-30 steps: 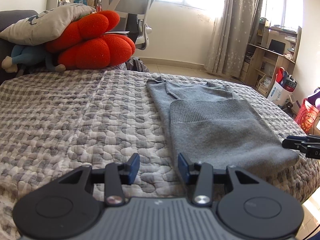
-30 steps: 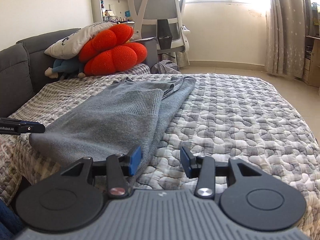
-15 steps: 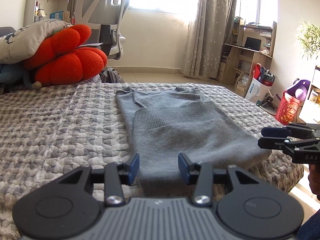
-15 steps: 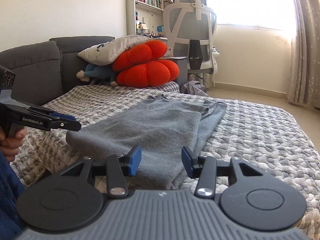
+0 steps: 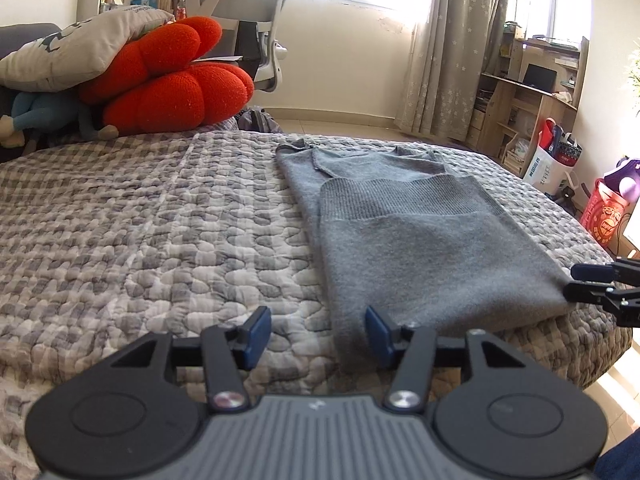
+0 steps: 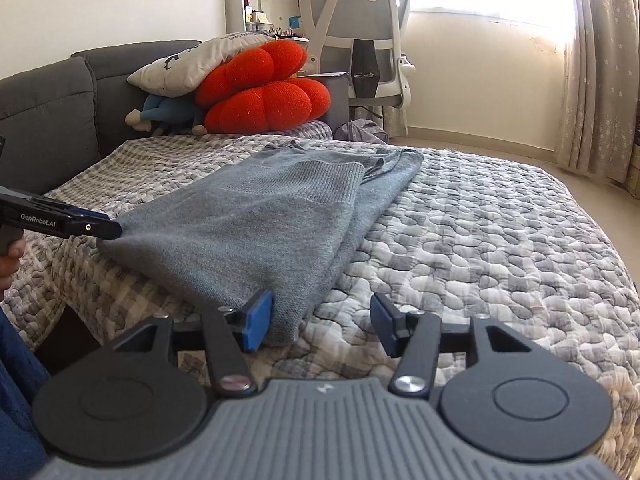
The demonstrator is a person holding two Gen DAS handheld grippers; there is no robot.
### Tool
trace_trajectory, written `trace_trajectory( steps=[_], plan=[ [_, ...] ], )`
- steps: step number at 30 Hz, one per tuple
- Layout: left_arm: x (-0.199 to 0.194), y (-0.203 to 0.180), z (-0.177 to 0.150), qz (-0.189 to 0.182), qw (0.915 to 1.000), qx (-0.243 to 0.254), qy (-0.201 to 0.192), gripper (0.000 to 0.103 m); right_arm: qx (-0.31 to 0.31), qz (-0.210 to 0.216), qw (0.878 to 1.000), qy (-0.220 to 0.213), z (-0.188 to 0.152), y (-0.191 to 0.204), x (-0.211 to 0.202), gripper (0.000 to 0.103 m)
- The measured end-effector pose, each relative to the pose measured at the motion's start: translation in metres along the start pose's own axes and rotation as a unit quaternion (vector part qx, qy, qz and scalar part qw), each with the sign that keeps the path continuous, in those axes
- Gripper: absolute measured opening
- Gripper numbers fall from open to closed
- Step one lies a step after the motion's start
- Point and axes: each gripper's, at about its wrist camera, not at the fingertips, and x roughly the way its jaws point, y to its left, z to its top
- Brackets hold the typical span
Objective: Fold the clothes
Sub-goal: 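Open both grippers and withdraw them from the folded sweater, then grasp the folded sweater's edge with both grippers and lift it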
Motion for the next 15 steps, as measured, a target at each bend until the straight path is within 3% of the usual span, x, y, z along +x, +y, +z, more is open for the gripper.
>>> trace_trajectory(
  steps=[6, 10, 15],
  plan=[
    [-0.020, 0.007, -0.006, 0.027, 0.9986, 0.044, -0.008, 0.056, -0.004, -0.018, 1.000, -0.009, -0.004, -0.010, -0.017, 0.057],
    [-0.028, -0.002, -0.011, 0.001, 0.9960, 0.086, -0.025, 0.060, -0.030, 0.004, 0.999, -0.022, -0.003, -0.002, -0.021, 0.057],
    [-0.033, -0.017, -0.013, -0.027, 0.9862, 0.151, -0.062, 0.069, -0.072, 0.045, 0.996, -0.033, 0.005, 0.013, -0.022, 0.058]
  ],
)
